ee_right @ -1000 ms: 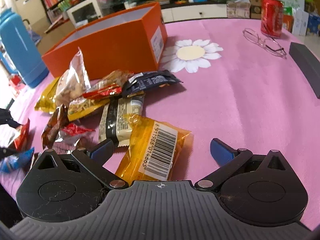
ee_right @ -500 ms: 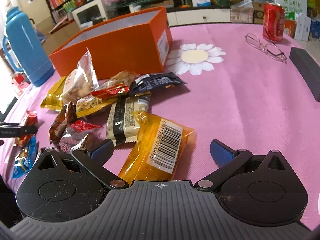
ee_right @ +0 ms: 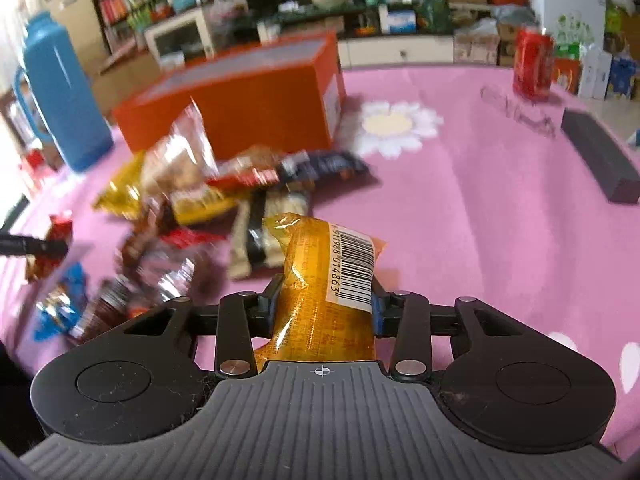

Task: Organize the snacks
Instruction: 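Carry both bags over the orange box and release them inside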

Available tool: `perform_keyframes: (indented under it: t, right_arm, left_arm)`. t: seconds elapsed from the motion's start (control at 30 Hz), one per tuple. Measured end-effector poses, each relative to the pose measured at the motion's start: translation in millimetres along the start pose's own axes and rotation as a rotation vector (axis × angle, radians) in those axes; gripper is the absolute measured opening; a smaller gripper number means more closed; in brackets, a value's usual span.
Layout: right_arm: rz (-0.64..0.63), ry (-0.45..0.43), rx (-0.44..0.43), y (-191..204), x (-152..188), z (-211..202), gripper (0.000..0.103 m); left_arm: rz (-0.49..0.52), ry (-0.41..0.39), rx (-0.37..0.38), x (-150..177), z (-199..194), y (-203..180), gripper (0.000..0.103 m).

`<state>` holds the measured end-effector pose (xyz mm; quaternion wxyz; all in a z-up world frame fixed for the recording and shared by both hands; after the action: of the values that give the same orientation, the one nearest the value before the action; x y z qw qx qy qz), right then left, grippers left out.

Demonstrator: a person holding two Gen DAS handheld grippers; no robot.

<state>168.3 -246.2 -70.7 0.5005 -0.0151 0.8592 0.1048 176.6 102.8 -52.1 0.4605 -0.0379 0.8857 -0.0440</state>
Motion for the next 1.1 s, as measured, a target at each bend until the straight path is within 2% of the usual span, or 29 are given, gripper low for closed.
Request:
perform_keyframes:
  t: [0.07,0.2,0.3,0.4,0.5,0.6,0.8,0.83,0.87,0.9,0.93,0.97,1.0,1.03,1.07,1.1]
  right_arm:
    - [-0.007,-0.038,-0.019,7.8,-14.9,-7.2,0.004]
    - [-0.033,-0.129,-0.077,27.5,-70.6,-0.8,0.004]
    - [-0.06,-0.198,-0.09,38.6,-117.6,23.9,0.004]
    - [-0.038,-0.236,-0.115,44.3,-158.3,65.4,0.004]
    - [-0.06,-0.222,-0.122,53.6,-183.9,116.2,0.004]
    - [-0.075,-0.168,-0.135,60.0,-194.6,167.8,0.004]
    - [-0.145,-0.068,-0.134,73.3,-183.7,238.2,0.004]
    - [-0.155,-0.055,-0.137,75.7,-180.4,245.0,0.006]
    - [-0.163,-0.043,-0.14,77.7,-177.3,250.8,0.015]
    - [-0.162,-0.027,-0.144,79.3,-174.9,256.2,0.019]
    - [-0.148,-0.025,-0.157,79.7,-173.9,256.4,0.027]
    - [-0.125,-0.041,-0.176,80.4,-176.0,251.4,0.037]
    - [-0.109,-0.064,-0.185,79.3,-178.0,243.0,0.041]
    - [-0.093,-0.097,-0.189,77.1,-181.9,230.8,0.052]
    - [-0.083,-0.12,-0.189,75.2,-184.0,219.6,0.065]
    - [-0.07,-0.147,-0.185,72.0,-184.5,203.6,0.069]
  left_arm:
    - [-0.004,-0.035,0.017,-19.1,-8.5,-0.8,0.05]
    - [-0.017,-0.105,0.032,-65.8,-7.3,-8.7,0.05]
    - [0.014,-0.147,0.027,-99.9,9.7,-22.7,0.05]
    - [0.054,-0.165,0.037,-131.2,40.8,-43.2,0.05]
    - [0.069,-0.173,0.074,-159.8,81.3,-66.0,0.05]
    - [0.078,-0.152,0.096,-175.9,125.9,-84.6,0.05]
    - [0.12,-0.061,0.071,-168.5,199.3,-98.2,0.052]
    - [0.133,-0.047,0.064,-165.7,206.0,-98.5,0.059]
    - [0.145,-0.052,0.058,-164.6,206.6,-98.9,0.064]
    - [0.156,-0.067,0.05,-164.9,202.0,-98.5,0.075]
    - [0.161,-0.097,0.052,-165.7,192.3,-98.8,0.076]
    - [0.166,-0.125,0.062,-166.3,179.8,-98.7,0.077]
    - [0.168,-0.147,0.069,-166.5,166.0,-98.7,0.082]
    - [0.164,-0.171,0.066,-165.0,151.6,-97.9,0.093]
    - [0.16,-0.193,0.061,-162.9,137.3,-97.2,0.099]
    - [0.157,-0.212,0.054,-159.8,123.7,-96.5,0.101]
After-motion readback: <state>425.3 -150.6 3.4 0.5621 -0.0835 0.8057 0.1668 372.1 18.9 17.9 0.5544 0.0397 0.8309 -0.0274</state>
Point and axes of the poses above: each gripper's, at about its wrist camera, not at the fingertips, and z roughly the way its jaws point, y to its left, x to its underside, the point moved 6 cm from there along z, roughly the way its jaws point, and after that the axes turned 12 degrees about -y, right-handed, at the moved point
